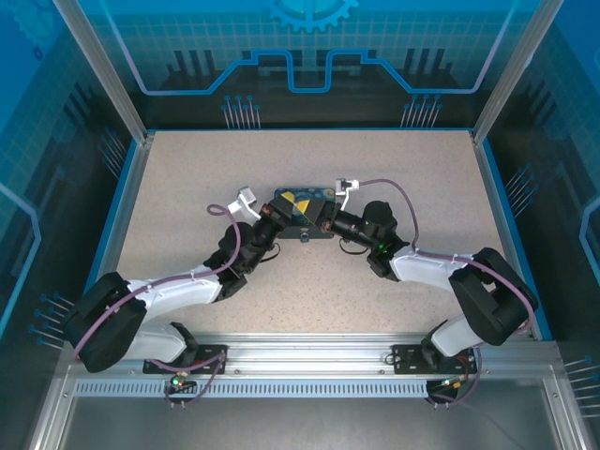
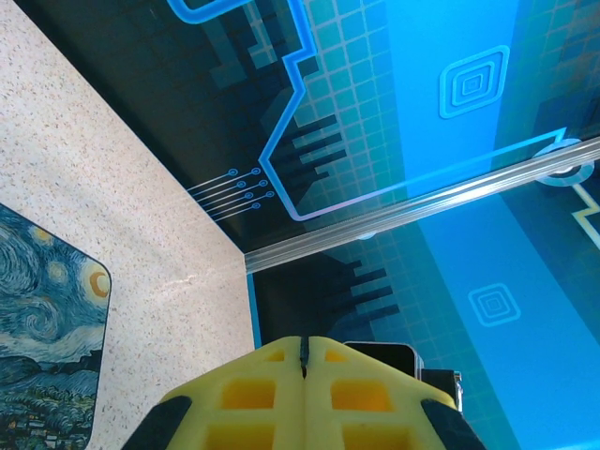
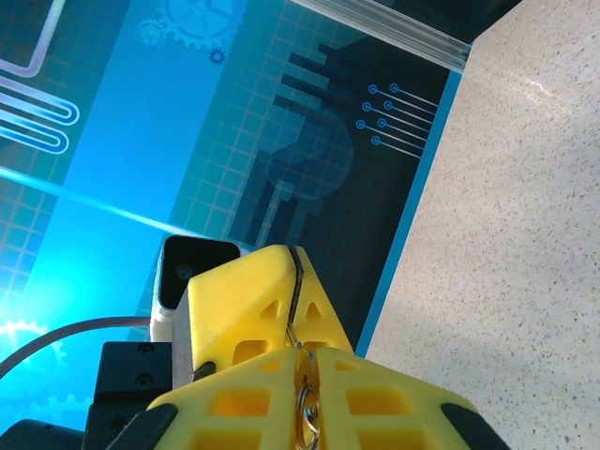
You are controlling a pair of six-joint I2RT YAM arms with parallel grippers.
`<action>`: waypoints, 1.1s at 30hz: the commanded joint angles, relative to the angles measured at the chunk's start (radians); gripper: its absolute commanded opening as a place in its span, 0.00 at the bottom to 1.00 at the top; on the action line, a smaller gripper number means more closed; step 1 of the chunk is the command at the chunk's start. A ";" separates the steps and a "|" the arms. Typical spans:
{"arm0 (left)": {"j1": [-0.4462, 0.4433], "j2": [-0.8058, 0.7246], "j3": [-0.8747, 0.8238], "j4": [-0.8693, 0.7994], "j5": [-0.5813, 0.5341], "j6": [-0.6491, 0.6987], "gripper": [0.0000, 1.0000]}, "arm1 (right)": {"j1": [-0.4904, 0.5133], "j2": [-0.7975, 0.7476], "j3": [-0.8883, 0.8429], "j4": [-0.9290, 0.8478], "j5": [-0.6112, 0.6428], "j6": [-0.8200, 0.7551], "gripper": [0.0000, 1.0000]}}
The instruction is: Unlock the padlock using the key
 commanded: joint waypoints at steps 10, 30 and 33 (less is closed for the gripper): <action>-0.014 0.025 -0.027 0.067 -0.010 -0.015 0.00 | -0.013 0.015 0.034 0.057 -0.040 0.007 0.00; 0.071 -0.416 0.124 -0.919 0.137 0.319 0.97 | -0.176 -0.272 -0.028 -0.619 -0.076 -0.322 0.00; 0.071 -0.412 0.122 -1.010 0.194 0.387 0.99 | -0.204 -0.245 -0.025 -0.622 -0.098 -0.325 0.00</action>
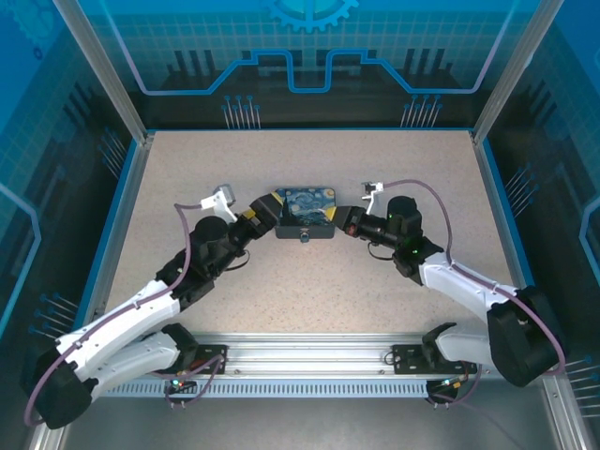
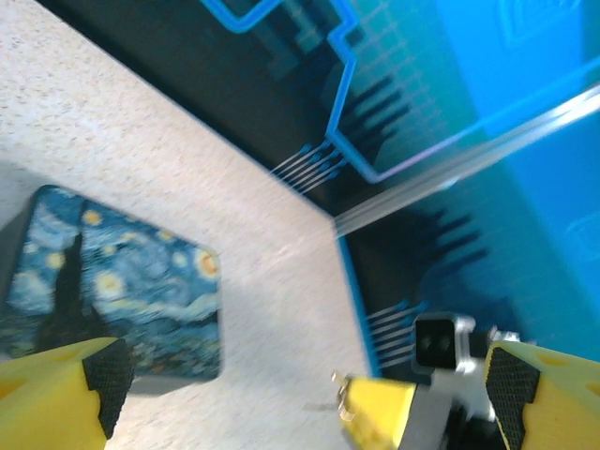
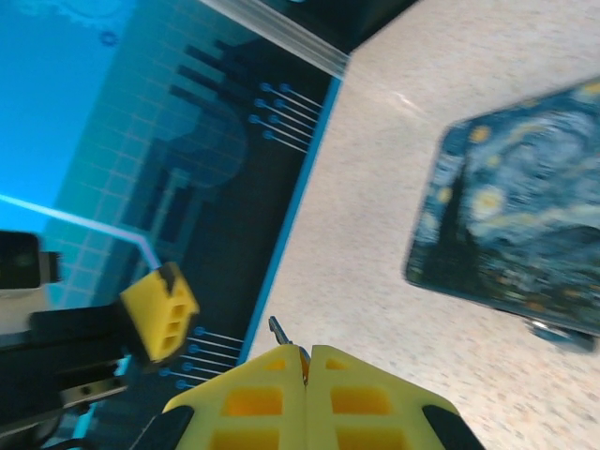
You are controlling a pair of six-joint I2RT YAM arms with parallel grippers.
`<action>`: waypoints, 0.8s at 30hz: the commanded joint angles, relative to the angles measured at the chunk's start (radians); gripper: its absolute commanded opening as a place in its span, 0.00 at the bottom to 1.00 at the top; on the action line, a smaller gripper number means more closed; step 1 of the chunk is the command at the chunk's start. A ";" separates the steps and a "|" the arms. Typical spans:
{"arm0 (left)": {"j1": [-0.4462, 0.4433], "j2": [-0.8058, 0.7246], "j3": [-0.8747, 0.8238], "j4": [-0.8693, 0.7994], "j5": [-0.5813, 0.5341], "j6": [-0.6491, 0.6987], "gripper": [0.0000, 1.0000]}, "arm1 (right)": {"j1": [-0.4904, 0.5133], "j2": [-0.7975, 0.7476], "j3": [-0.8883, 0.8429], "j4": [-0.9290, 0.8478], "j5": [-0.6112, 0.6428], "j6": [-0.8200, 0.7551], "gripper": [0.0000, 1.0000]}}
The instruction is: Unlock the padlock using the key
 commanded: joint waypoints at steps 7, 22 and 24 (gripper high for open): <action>0.004 0.062 -0.066 -0.291 0.176 0.198 0.99 | -0.059 0.114 0.063 -0.099 -0.038 -0.047 0.00; -0.028 0.406 -0.069 -0.010 0.211 0.355 0.96 | -0.078 0.400 0.124 0.124 -0.064 0.070 0.00; -0.036 0.465 -0.065 0.060 0.195 0.385 0.94 | -0.078 0.433 0.132 0.151 -0.064 0.084 0.00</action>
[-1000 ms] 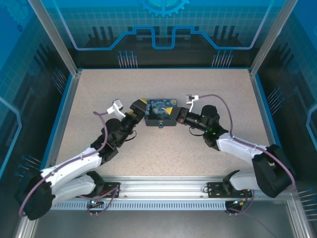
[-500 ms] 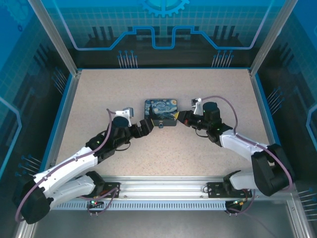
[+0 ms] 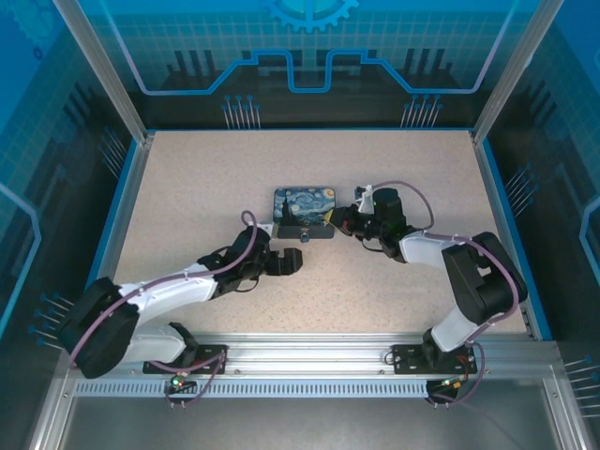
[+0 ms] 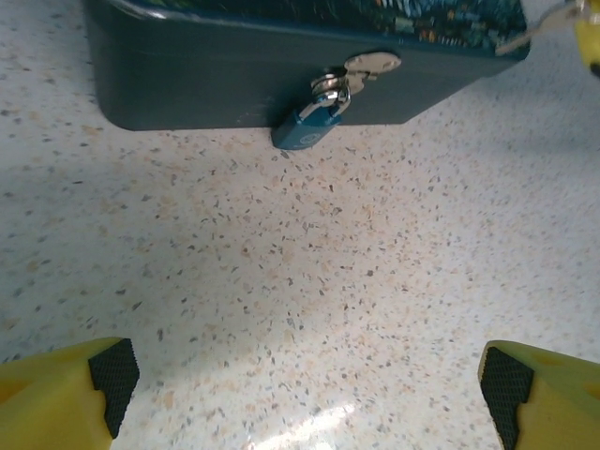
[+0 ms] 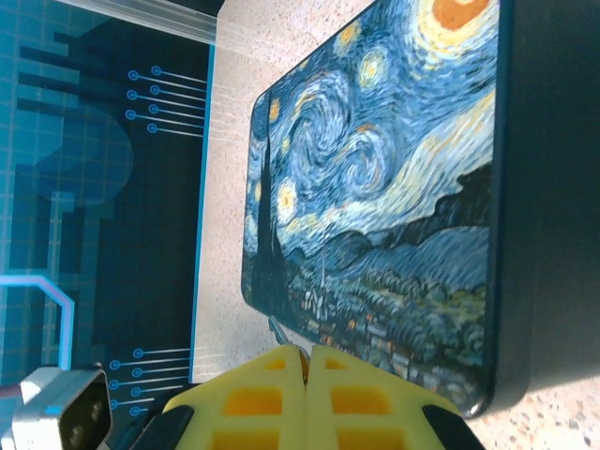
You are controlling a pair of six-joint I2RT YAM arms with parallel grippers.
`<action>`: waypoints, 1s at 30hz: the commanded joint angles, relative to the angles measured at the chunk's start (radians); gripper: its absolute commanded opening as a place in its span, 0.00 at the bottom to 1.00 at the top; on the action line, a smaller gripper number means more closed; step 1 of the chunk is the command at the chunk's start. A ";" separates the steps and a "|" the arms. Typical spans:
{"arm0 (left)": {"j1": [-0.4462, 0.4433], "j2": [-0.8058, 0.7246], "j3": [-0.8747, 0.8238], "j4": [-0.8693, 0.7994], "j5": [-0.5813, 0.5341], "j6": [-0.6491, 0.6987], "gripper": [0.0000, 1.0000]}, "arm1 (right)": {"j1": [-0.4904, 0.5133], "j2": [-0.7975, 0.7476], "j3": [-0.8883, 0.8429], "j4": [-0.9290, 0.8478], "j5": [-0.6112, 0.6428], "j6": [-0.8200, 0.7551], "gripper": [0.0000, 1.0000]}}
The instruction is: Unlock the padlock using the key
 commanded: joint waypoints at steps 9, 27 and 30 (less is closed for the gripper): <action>-0.023 0.312 0.073 0.372 -0.116 0.165 0.87 | -0.011 0.126 0.084 0.077 -0.004 0.053 0.00; 0.000 0.527 0.180 0.520 -0.131 0.184 0.85 | -0.054 0.178 0.323 -0.145 -0.042 -0.040 0.00; 0.000 0.530 0.173 0.533 -0.121 0.174 0.84 | -0.055 0.224 0.356 -0.172 -0.036 -0.041 0.00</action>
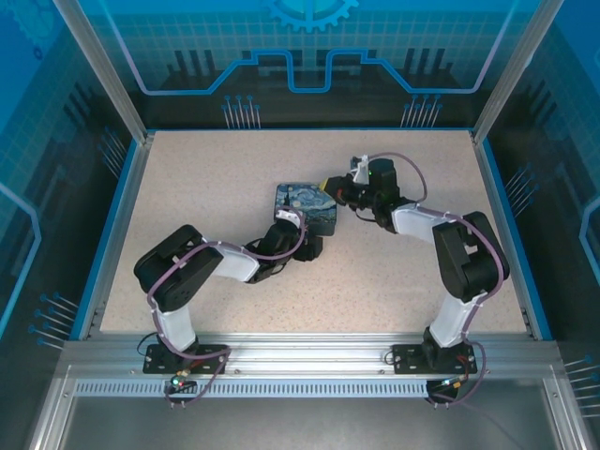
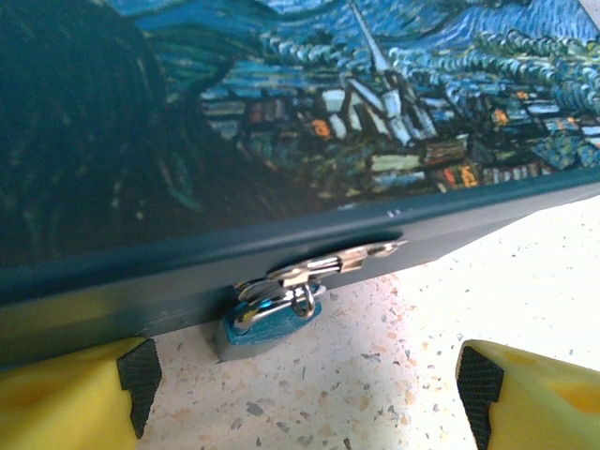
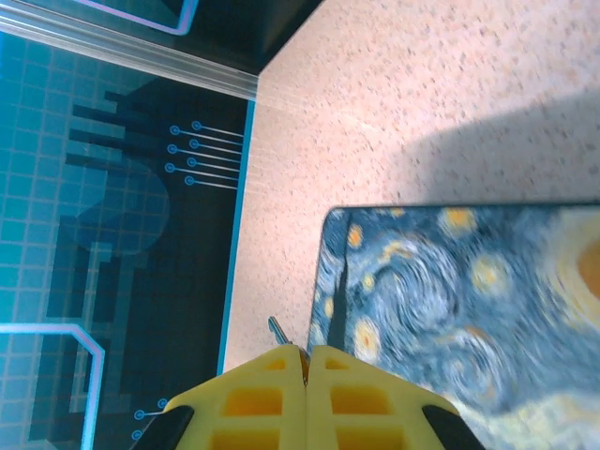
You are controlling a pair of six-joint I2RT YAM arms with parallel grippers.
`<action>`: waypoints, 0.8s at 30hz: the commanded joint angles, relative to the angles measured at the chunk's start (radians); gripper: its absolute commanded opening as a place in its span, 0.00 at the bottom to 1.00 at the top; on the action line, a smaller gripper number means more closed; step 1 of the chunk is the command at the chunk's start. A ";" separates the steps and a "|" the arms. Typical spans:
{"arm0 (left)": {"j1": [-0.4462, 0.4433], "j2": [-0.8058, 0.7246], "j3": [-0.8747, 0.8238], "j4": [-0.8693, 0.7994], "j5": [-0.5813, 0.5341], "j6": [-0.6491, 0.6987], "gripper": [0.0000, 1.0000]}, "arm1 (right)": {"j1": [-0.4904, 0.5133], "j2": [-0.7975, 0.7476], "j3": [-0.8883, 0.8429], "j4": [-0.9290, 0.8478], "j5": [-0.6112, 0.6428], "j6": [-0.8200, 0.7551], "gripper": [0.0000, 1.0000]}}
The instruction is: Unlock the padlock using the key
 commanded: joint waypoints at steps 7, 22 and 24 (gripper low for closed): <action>0.007 0.041 0.015 0.095 0.048 -0.014 0.84 | -0.014 0.106 0.020 -0.062 -0.005 -0.001 0.00; 0.007 0.120 0.069 0.172 0.092 -0.051 0.83 | -0.009 0.124 0.007 -0.081 0.008 0.010 0.00; 0.007 0.126 0.073 0.189 0.100 -0.057 0.83 | -0.010 0.125 0.007 -0.087 0.012 0.010 0.00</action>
